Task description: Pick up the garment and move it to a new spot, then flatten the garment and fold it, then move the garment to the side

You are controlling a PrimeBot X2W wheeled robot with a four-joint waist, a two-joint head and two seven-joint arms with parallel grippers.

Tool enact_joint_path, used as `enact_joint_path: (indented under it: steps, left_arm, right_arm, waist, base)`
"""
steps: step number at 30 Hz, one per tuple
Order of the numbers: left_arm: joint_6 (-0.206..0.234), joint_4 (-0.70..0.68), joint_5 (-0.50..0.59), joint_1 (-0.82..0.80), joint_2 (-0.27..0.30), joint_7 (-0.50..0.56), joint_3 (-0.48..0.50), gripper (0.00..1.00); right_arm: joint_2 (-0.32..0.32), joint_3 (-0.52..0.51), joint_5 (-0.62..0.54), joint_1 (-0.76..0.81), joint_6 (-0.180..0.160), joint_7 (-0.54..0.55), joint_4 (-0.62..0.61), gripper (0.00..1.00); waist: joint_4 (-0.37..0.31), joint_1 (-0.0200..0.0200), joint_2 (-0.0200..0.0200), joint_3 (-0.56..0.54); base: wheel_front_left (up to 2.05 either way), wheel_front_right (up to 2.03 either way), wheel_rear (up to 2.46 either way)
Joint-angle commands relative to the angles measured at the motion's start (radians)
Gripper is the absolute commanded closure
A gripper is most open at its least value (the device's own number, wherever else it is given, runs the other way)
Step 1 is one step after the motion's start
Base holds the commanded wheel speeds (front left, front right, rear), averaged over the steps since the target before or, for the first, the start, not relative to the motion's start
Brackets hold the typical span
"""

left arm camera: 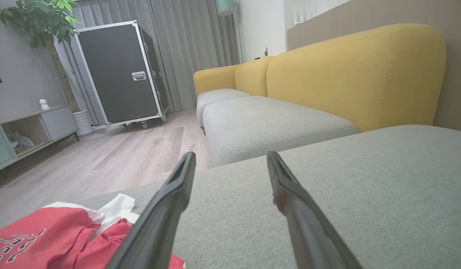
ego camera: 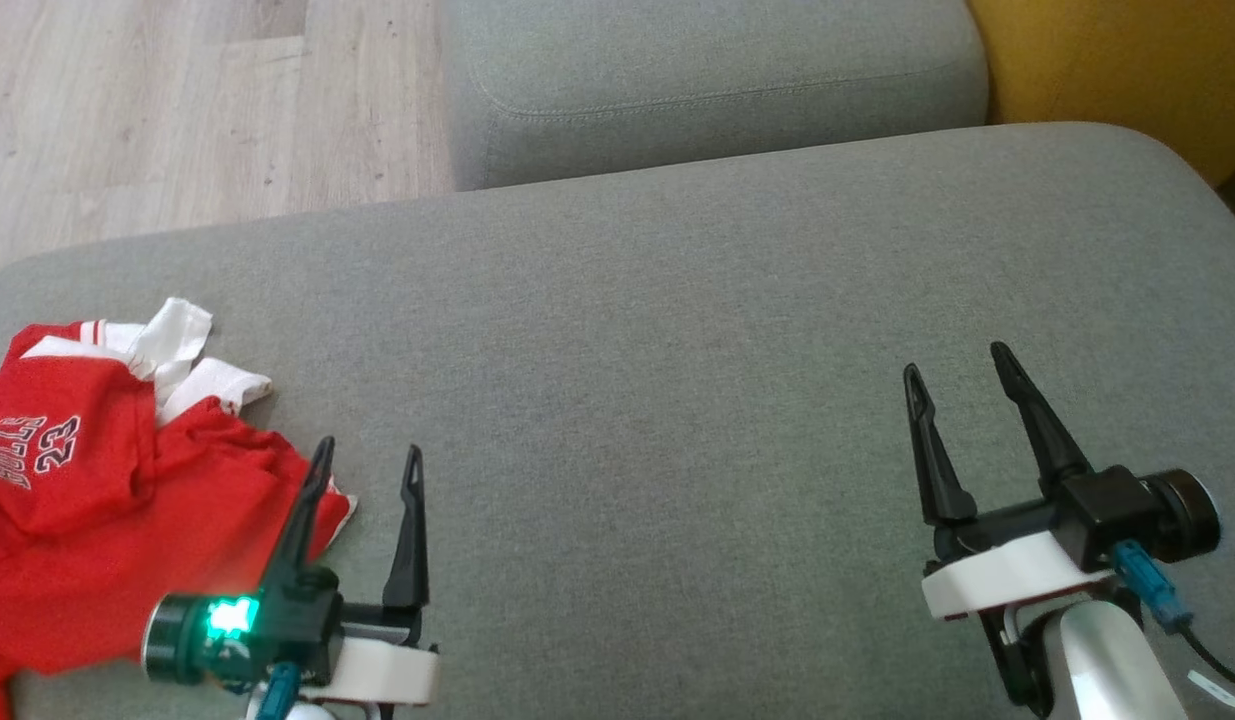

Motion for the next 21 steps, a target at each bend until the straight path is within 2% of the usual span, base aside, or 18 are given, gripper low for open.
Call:
enact_joint_path:
  steps: [1,5,15,21]
  left_arm:
    - [0.012,-0.038,0.020,-0.048,0.013,-0.014,0.019,0.00]
    - [0.001,-0.070,-0.024,-0.033,-0.016,-0.026,0.047,0.00]
    - [-0.108,-0.071,-0.053,0.023,-0.101,-0.048,0.175,0.00]
    - [-0.164,-0.007,-0.041,0.034,-0.129,-0.048,0.213,0.00]
  right_arm:
    - [-0.008,0.028,-0.014,-0.040,-0.001,-0.016,-0.043,0.00]
    - [-0.008,0.023,0.056,-0.034,-0.001,-0.028,-0.035,0.00]
    - [-0.008,0.056,0.278,-0.022,-0.001,-0.050,0.038,0.00]
    - [-0.008,0.077,0.341,-0.028,-0.001,-0.050,0.105,0.00]
  waist:
    - [-0.001,0.0000,0.0000,0.001]
    - [-0.004,0.0000,0.0000,0.001]
    - [-0.009,0.0000,0.0000,-0.005]
    - [-0.011,0.0000,0.0000,-0.009]
  base:
    - [0.00,0.00,0.00]
    - [0.00,0.00,0.00]
    - [0.00,0.00,0.00]
    - [0.00,0.00,0.00]
